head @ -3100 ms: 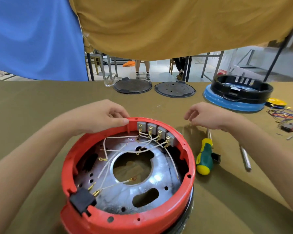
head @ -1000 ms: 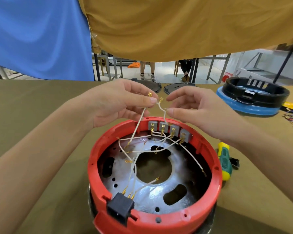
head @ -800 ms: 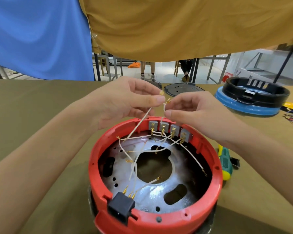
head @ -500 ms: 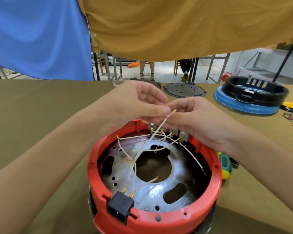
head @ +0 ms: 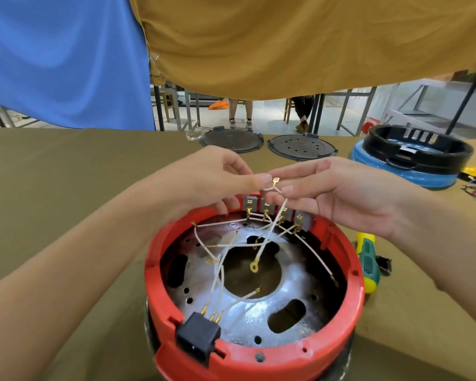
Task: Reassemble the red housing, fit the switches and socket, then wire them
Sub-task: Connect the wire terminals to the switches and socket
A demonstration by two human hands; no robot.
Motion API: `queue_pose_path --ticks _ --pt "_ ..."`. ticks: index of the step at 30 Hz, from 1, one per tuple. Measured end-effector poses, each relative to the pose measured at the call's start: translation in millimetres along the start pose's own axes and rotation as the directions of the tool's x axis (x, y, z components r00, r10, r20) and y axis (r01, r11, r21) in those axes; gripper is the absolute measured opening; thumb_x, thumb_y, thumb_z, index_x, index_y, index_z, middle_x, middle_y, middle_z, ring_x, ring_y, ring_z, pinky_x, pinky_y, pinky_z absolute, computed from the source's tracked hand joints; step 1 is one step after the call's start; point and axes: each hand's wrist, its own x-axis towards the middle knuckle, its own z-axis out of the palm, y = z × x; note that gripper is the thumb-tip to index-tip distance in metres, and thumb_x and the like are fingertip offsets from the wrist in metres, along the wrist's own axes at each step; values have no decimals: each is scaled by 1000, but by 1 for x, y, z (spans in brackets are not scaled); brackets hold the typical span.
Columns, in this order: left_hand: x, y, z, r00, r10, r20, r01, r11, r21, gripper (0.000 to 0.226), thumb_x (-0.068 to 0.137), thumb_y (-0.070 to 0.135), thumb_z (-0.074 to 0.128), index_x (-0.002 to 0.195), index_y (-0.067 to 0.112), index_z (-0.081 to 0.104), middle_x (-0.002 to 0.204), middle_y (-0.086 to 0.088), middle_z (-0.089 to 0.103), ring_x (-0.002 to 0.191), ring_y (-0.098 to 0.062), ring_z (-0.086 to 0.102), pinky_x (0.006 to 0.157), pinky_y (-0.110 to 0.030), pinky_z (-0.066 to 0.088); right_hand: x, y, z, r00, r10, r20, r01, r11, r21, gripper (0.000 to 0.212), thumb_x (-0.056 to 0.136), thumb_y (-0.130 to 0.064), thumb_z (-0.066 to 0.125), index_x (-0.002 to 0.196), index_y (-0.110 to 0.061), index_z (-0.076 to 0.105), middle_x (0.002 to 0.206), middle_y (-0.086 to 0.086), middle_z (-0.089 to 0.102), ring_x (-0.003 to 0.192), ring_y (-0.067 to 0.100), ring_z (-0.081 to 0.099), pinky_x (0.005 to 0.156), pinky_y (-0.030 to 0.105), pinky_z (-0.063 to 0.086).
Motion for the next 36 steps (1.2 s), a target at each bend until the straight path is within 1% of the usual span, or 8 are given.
queue_pose_path --ticks 3,6,9,11,14,22,28,36 --pt "-2 1 -10 979 -92 183 137 958 -253 17 81 21 76 91 8 71 69 -1 69 60 -7 65 54 -17 53 -3 -5 -2 998 32 -55 -33 999 -22 45 77 11 62 121 4 60 107 25 72 97 25 73 78 23 59" --pt "-3 2 -9 975 -102 200 175 901 -396 4 86 8 70 88 5 71 76 -8 72 65 -12 70 57 -18 55 -5 -6 0 997 44 -68 -52 993 -108 42 77 8 65 119 4 62 104 25 73 95 26 74 76 27 61" --pt "-3 2 -6 972 -149 180 215 871 -441 19 83 3 71 101 0 65 76 -11 74 64 -13 71 55 -17 55 -6 -2 5 991 45 -122 -82 946 -313 35 78 3 71 113 0 67 99 20 75 87 23 75 88 40 57" --pt "-2 -1 -5 979 -158 126 198 872 -447 38 73 6 77 106 0 58 77 -14 75 63 -14 72 54 -17 54 -7 -1 8 988 25 -155 -83 922 -379 25 81 4 72 106 0 70 95 19 75 82 24 75 80 40 61" --pt "-2 -5 -3 990 -125 70 141 932 -334 37 70 10 81 100 1 59 79 -16 76 63 -14 72 54 -17 55 -10 -1 13 986 19 -167 -88 907 -413 19 82 6 72 100 1 71 90 18 76 79 27 76 62 21 59" --pt "-3 -9 -3 1000 -12 28 11 1000 29 15 75 3 83 82 13 74 71 -3 76 63 -12 73 58 -17 56 -12 -1 17 979 14 -205 -106 887 -449 9 84 5 70 92 3 72 86 15 76 75 26 76 61 20 59" --pt "-1 -13 4 988 142 -67 -109 927 358 19 70 27 89 75 28 71 65 16 71 58 9 62 53 -2 40 -12 4 19 976 -56 -208 -97 749 -656 4 87 -8 73 91 -9 74 73 4 75 67 19 75 59 19 59" --pt "-2 -12 5 986 155 -61 -109 877 467 26 64 35 91 75 26 69 63 17 70 60 11 62 51 -7 41 -11 2 14 974 -112 -198 -69 685 -725 3 87 -9 73 87 -10 76 63 6 72 56 14 71 52 17 53"
